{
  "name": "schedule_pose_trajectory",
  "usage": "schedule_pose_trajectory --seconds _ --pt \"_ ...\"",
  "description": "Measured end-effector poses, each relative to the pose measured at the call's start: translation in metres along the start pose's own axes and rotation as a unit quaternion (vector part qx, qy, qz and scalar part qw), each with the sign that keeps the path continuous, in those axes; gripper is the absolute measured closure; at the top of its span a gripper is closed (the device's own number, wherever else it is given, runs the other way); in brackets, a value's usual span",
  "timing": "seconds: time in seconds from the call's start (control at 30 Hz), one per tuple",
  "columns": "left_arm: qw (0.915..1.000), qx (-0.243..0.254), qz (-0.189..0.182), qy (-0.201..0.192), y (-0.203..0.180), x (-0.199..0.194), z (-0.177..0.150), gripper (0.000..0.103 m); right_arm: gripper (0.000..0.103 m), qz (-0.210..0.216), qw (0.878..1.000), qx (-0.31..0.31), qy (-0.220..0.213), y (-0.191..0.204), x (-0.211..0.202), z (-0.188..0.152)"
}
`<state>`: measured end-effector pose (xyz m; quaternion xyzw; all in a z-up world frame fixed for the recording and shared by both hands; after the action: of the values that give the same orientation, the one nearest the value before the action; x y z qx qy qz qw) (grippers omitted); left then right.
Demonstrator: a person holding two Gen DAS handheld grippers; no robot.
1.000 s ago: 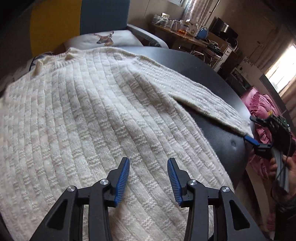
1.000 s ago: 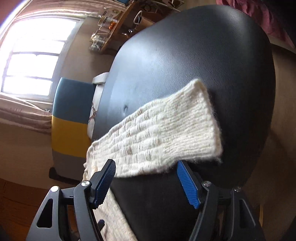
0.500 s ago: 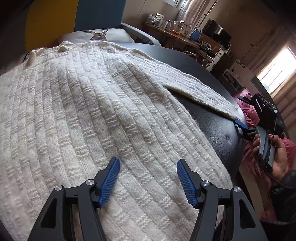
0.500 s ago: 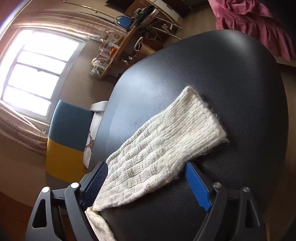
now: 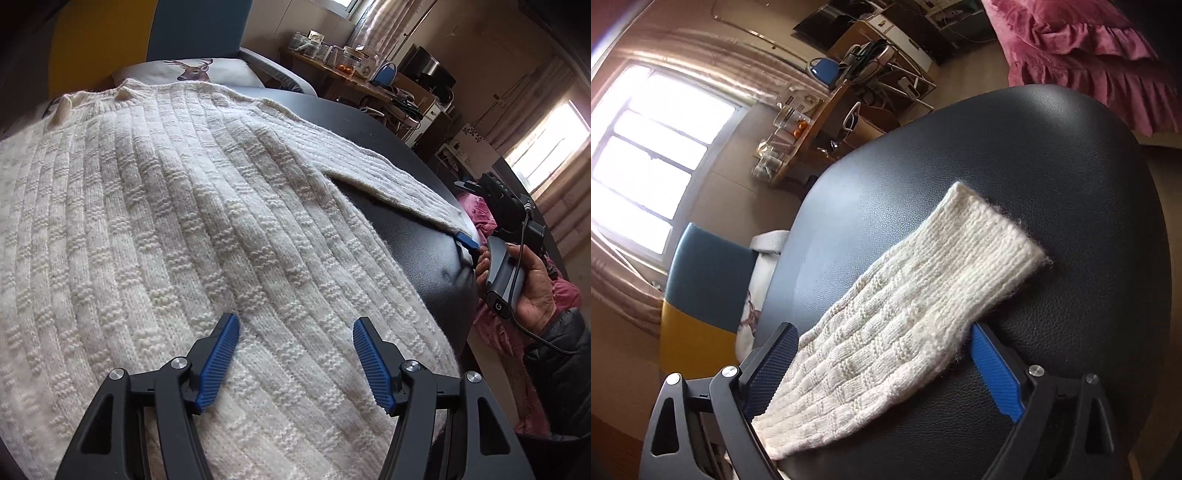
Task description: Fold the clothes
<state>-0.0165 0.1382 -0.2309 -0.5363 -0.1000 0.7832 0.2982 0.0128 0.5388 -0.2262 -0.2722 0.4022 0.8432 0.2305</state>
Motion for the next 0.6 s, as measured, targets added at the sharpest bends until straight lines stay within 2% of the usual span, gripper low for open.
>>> schedule_pose_trajectory --seconds 0.03,0.07,0.1,0.17,0.23,0.33,0.37,0.53,0.57,0.6 --pt "1.0 0.0 0.0 -0.001 0.0 0.0 0.0 0.038 0.008 -0.009 1.0 -0.01 0.001 0.0 0.001 0.001" --pt "1.0 0.001 0.001 0.0 0.0 0.0 0.0 0.038 0.028 -0.018 1.0 -0.017 0.0 -0.001 0.001 0.002" --pt "1.0 0.002 0.002 0.0 0.0 0.0 0.0 0.038 0.061 -0.008 1.0 0.004 -0.002 -0.007 0.003 0.001" --pt "1.0 0.003 0.003 0.001 0.0 -0.001 0.0 0.038 0.083 0.039 0.997 0.067 0.005 -0.022 0.013 -0.003" --pt "1.0 0.006 0.004 0.001 0.0 -0.001 -0.001 0.038 0.085 0.065 0.994 0.088 -0.003 -0.028 0.016 -0.001" --pt "0.9999 0.006 0.009 0.001 -0.001 0.0 -0.001 0.038 0.078 0.073 0.995 0.069 -0.005 -0.021 0.019 0.001" --pt "0.9999 0.007 0.011 0.001 -0.001 0.001 -0.001 0.037 0.076 0.073 0.995 0.066 -0.005 -0.02 0.019 0.001" --pt "0.9996 0.017 0.021 0.0 -0.001 0.002 -0.001 0.036 0.075 0.05 0.998 0.022 0.02 -0.01 0.025 0.003" --pt "0.9996 0.019 0.023 0.0 -0.001 0.003 -0.001 0.036 0.082 0.037 0.999 0.012 0.025 -0.009 0.026 0.004" --pt "0.9995 0.021 0.024 0.0 -0.001 0.003 -0.002 0.036 0.093 0.016 0.999 -0.013 0.029 -0.007 0.026 0.007"
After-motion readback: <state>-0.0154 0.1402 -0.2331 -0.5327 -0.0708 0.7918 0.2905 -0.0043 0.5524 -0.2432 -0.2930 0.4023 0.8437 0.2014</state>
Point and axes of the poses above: each gripper's, at about its wrist camera, not at the fingertips, and x roughly the way its jaws point, y to its left, z to its top, the point moved 7 cm from there along x, roughly the way its jaws point, and after that the axes turned 13 degrees about -x, right-handed, at the moved point
